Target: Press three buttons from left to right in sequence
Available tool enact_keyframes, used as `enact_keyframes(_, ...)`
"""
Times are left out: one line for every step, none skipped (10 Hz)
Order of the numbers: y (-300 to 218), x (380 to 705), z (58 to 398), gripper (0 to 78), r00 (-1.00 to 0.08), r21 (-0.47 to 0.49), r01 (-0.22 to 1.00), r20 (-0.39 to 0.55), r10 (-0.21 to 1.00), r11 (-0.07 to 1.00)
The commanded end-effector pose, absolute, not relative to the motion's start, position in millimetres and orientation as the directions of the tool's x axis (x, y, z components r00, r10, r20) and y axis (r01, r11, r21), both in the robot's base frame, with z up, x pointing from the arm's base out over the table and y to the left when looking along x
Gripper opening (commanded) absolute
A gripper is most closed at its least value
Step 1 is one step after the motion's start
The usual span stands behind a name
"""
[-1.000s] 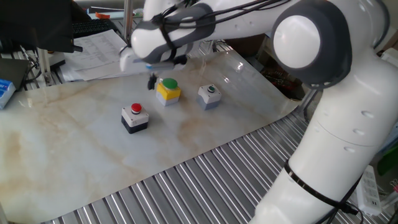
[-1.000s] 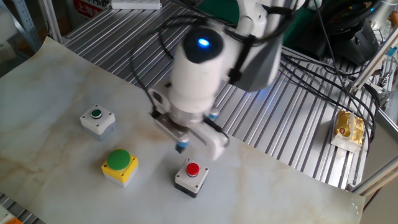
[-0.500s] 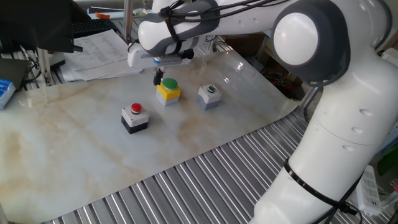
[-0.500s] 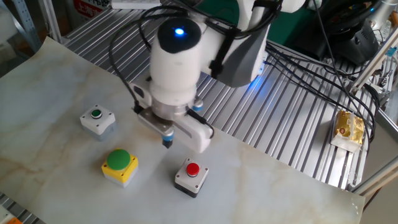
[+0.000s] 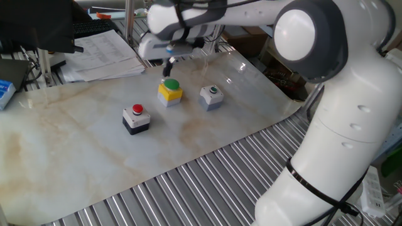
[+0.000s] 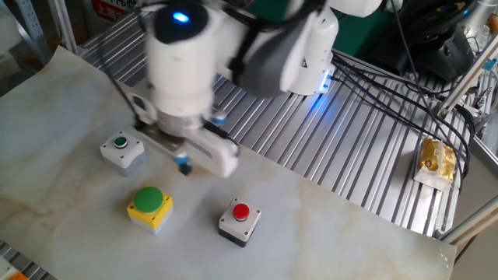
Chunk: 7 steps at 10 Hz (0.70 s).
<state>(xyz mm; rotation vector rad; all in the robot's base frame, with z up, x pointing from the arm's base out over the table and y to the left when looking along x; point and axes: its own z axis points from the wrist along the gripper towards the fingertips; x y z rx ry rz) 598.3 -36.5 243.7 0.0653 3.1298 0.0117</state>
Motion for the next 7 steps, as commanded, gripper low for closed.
enact_keyframes(-70,613,259,1.1,-1.0,0.031,-0.012,-0.018,-0.011,0.999)
enact_keyframes(-74,613,258,1.1,-0.999,0.03,-0.019,-0.028,-0.018,0.999)
enact_keyframes(-77,614,257,1.1,-0.999,0.03,-0.024,-0.031,-0.024,0.999)
enact_keyframes(-84,615,255,1.1,-0.999,0.03,-0.035,-0.036,-0.034,0.999)
enact_keyframes(-89,616,253,1.1,-0.999,0.032,-0.039,-0.038,-0.038,0.999)
enact_keyframes(-89,616,253,1.1,-0.999,0.032,-0.036,-0.036,-0.035,0.999)
enact_keyframes(-89,615,253,1.1,-0.999,0.032,-0.032,-0.035,-0.031,0.999)
